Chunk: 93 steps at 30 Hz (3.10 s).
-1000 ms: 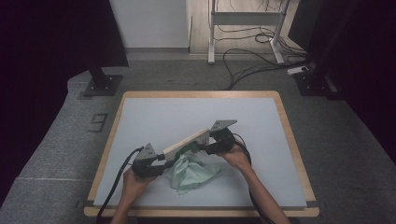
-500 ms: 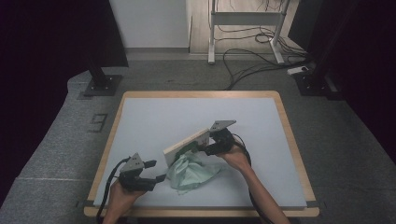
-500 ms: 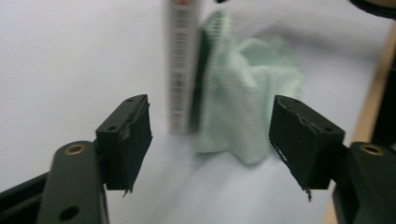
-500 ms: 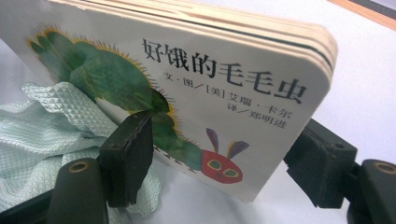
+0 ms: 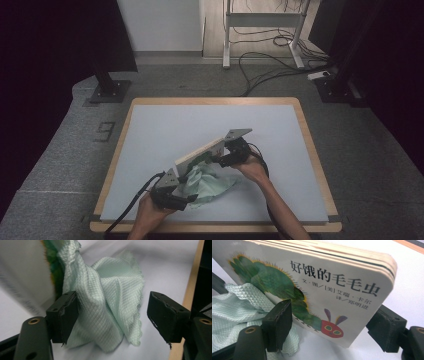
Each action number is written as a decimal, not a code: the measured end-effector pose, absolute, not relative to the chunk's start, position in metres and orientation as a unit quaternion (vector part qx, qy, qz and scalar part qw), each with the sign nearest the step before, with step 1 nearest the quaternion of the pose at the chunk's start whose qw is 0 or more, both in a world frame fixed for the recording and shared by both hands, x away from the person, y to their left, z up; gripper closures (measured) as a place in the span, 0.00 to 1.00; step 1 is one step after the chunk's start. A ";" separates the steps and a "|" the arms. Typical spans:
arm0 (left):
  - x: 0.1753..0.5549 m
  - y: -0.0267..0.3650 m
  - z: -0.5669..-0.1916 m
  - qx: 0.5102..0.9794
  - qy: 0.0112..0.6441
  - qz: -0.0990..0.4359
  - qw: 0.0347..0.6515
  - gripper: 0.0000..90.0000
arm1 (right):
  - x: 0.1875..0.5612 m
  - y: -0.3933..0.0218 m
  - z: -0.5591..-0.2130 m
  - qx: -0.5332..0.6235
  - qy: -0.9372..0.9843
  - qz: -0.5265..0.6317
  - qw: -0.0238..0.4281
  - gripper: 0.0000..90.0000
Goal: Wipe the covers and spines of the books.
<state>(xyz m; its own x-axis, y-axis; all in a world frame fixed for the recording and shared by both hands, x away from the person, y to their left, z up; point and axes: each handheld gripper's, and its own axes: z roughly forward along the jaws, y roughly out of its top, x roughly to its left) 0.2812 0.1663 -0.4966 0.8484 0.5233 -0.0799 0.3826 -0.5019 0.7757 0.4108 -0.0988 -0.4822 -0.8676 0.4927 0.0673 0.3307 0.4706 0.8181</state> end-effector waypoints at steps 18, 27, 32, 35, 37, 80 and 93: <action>0.293 0.141 -0.525 0.877 0.281 0.110 0.374 0.49 | 0.410 -0.096 -0.482 0.243 0.855 0.449 0.096 0.26; 0.292 0.144 -0.524 0.876 0.284 0.103 0.376 0.92 | 0.410 -0.096 -0.483 0.245 0.853 0.450 0.098 0.26; 0.290 0.151 -0.520 0.874 0.284 0.094 0.383 0.95 | 0.409 -0.096 -0.483 0.248 0.851 0.453 0.097 0.27; 0.287 0.160 -0.513 0.872 0.285 0.095 0.386 0.95 | 0.410 -0.097 -0.483 0.249 0.850 0.453 0.096 0.27; 0.286 0.167 -0.510 0.870 0.287 0.096 0.388 0.95 | 0.410 -0.097 -0.483 0.249 0.851 0.453 0.096 0.28; 0.310 0.221 -0.501 0.846 0.329 0.100 0.407 0.93 | 0.405 -0.100 -0.486 0.254 0.843 0.465 0.100 0.28; 0.311 0.225 -0.457 0.840 0.308 0.123 0.430 0.93 | 0.405 -0.100 -0.487 0.253 0.842 0.465 0.102 0.28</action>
<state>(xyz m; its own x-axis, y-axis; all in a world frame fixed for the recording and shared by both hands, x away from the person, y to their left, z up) 0.3109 0.2249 -0.4573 0.7803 0.6228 -0.0568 0.4107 -0.4418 0.7976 0.4047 -0.0995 -0.4868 -0.8508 0.5217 0.0637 0.3322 0.4398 0.8344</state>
